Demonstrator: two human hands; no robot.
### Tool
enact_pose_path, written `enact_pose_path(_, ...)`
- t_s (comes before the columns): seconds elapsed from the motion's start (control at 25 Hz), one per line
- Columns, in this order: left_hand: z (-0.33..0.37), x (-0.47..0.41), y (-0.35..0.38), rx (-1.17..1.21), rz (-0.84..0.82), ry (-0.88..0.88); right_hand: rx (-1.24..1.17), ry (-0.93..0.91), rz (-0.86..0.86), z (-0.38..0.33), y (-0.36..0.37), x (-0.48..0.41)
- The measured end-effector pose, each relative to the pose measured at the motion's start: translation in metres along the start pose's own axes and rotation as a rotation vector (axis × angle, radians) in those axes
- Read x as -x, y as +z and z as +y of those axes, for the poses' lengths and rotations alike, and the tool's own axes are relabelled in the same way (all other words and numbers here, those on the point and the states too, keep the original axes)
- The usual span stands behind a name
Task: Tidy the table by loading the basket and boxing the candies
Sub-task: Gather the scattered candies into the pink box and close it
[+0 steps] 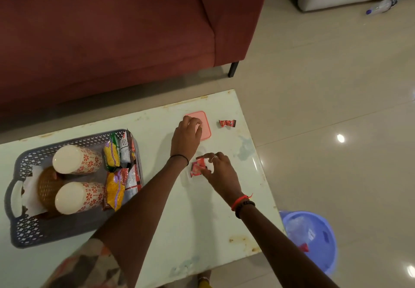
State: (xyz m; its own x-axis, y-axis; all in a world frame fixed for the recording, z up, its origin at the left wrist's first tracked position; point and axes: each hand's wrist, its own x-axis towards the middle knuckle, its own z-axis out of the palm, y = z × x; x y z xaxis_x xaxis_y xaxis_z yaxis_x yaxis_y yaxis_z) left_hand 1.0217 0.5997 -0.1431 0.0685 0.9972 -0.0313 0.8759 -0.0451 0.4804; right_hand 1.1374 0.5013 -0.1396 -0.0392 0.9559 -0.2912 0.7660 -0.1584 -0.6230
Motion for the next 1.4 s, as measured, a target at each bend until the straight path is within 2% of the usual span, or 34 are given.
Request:
enact_pose_path(0.16, 0.028, -0.042, 0.019, -0.038, -0.164, 0.207, -0.075, 0.088, 0.073, 0.013, 0.004, 0.007)
enact_pose_path(0.32, 0.052, -0.063, 0.057, -0.205, -0.358, 0.296, -0.099, 0.121, 0.128, 0.037, 0.003, 0.013)
enact_pose_path(0.48, 0.053, -0.067, 0.078, -0.365, -0.386, 0.332, -0.096, 0.143, 0.150, 0.056, -0.005, 0.012)
enact_pose_path(0.56, 0.053, -0.062, 0.074, -0.247, -0.325, 0.266, -0.100, 0.167, 0.166, 0.058, -0.009, 0.010)
enact_pose_path(0.68, 0.047, -0.030, 0.052, 0.000, -0.136, 0.079, -0.134, 0.203, 0.170, 0.053, -0.014, 0.006)
enact_pose_path(0.76, 0.036, 0.006, 0.038, 0.030, -0.054, -0.016, -0.155, 0.219, 0.161, 0.045, -0.018, 0.002)
enact_pose_path(1.0, 0.018, 0.081, 0.019, -0.032, -0.209, -0.154, -0.149, 0.178, 0.131, 0.015, -0.024, -0.005)
enact_pose_path(1.2, 0.024, 0.110, -0.016, 0.097, -0.114, -0.171, -0.105, 0.139, 0.114, -0.007, -0.022, 0.007)
enact_pose_path(1.4, -0.017, 0.212, -0.054, 0.401, 0.066, -0.347, -0.056, 0.071, 0.023, -0.047, 0.015, 0.052)
